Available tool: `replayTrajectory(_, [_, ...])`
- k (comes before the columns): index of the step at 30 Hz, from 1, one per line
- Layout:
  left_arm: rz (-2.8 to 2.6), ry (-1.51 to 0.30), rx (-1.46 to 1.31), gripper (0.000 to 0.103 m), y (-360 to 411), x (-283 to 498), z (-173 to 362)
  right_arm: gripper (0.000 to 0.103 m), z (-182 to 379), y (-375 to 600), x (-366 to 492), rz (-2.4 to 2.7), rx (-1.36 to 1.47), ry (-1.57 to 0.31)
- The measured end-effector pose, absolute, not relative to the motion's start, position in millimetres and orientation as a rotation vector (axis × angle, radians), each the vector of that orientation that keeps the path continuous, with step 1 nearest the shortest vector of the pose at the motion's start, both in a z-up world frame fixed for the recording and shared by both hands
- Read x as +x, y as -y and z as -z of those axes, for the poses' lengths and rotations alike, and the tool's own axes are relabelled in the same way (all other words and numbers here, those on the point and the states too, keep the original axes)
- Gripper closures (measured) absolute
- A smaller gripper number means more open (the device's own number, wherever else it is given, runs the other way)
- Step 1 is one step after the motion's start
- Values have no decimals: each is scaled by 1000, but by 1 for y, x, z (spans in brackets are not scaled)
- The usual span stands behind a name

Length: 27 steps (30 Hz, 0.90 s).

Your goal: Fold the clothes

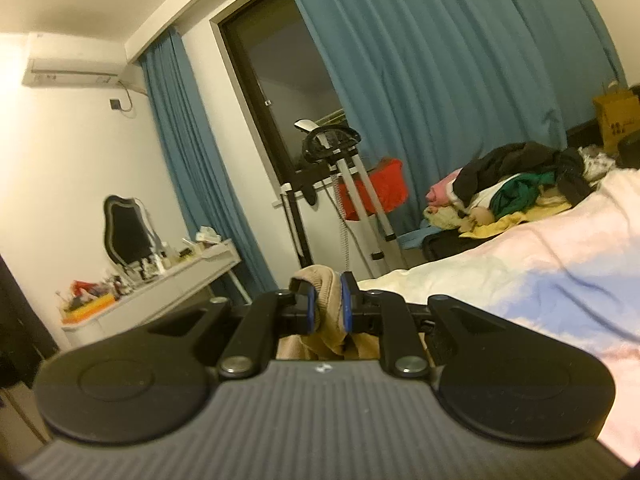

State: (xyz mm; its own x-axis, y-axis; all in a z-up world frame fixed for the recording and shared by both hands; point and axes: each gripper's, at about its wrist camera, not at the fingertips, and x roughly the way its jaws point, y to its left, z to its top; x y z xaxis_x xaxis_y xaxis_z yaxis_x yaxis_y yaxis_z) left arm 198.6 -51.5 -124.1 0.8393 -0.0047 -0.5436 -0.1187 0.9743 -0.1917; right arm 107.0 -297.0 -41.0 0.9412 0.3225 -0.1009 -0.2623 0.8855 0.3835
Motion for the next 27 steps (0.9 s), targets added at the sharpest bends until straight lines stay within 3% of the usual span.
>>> replayTrajectory(8, [-185,-219,-321,0,-7,167,63,82,68,302,133,-236,367,-361])
replayTrajectory(11, [-200,-163,-249,0,-5,167,55,72,80,288,144,-219,293,-471])
replayTrajectory(15, [-214,-166,-252,0,-11,168,58,46,108,256,153,-183,99,-635])
replayTrajectory(19, [-242,-202,-243,0,-15,167,58,42,135,244,159,-120,36,-736])
replayTrajectory(21, [-275,-228,-220,0,-18,163,60,41,132,256,156,-30,107,-696])
replayTrajectory(24, [-298,-256,-256,0,-24,141,60,26,114,278,140,107,216,-525])
replayTrajectory(27, [-307,-218,-280,0,-30,119,47,25,88,275,119,196,160,-306])
